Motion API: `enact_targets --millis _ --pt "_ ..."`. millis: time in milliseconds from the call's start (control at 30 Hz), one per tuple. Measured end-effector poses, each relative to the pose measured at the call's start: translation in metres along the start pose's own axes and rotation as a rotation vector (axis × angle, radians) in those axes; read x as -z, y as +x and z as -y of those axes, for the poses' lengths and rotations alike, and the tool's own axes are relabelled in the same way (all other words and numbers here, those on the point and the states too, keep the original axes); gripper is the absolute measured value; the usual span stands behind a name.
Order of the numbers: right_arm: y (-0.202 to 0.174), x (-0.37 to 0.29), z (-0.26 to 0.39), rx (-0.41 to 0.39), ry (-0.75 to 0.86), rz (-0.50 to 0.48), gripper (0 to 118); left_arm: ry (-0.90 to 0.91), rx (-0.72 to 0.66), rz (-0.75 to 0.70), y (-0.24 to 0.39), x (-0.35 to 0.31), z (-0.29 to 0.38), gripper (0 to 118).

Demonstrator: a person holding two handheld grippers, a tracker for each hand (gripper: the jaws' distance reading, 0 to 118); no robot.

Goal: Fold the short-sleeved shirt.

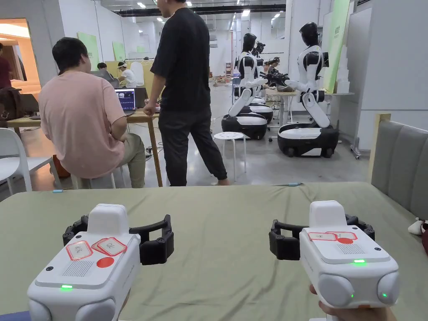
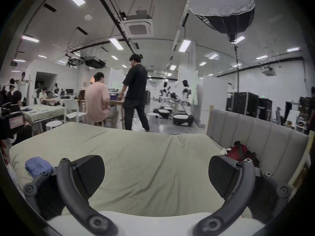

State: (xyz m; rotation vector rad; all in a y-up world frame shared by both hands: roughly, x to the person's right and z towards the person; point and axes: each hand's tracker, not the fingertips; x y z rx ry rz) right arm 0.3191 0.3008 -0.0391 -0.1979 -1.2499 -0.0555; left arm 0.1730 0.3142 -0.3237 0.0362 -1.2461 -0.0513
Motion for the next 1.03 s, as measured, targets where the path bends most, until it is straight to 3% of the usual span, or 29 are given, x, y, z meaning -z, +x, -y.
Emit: enact_targets --millis 167,333,433,867,933,1033 --pt "0.011 0.000 -0.001 0.125 -0.041 -0.024 118 0.004 -0.004 0.002 0.000 -0.002 -0.001 118" --pt "0.012 -0.007 -0.003 0.107 -0.022 0.013 118 -0.004 -0.007 0.002 0.000 -0.001 0.001 118" --pt "0.006 -0.012 -0.003 0.052 0.010 0.077 118 -0.007 -0.007 0.003 0.002 -0.001 0.002 118" --pt "0.017 -0.009 -0.010 0.074 -0.015 0.035 118 0.004 -0.009 0.003 0.004 -0.001 0.001 118" --pt "0.016 -0.005 -0.012 0.131 -0.063 0.039 118 0.003 -0.012 0.004 0.004 -0.001 0.001 118" --pt "0.024 -0.008 -0.028 0.224 -0.292 0.031 118 0.000 -0.010 0.005 0.004 -0.001 0.002 118"
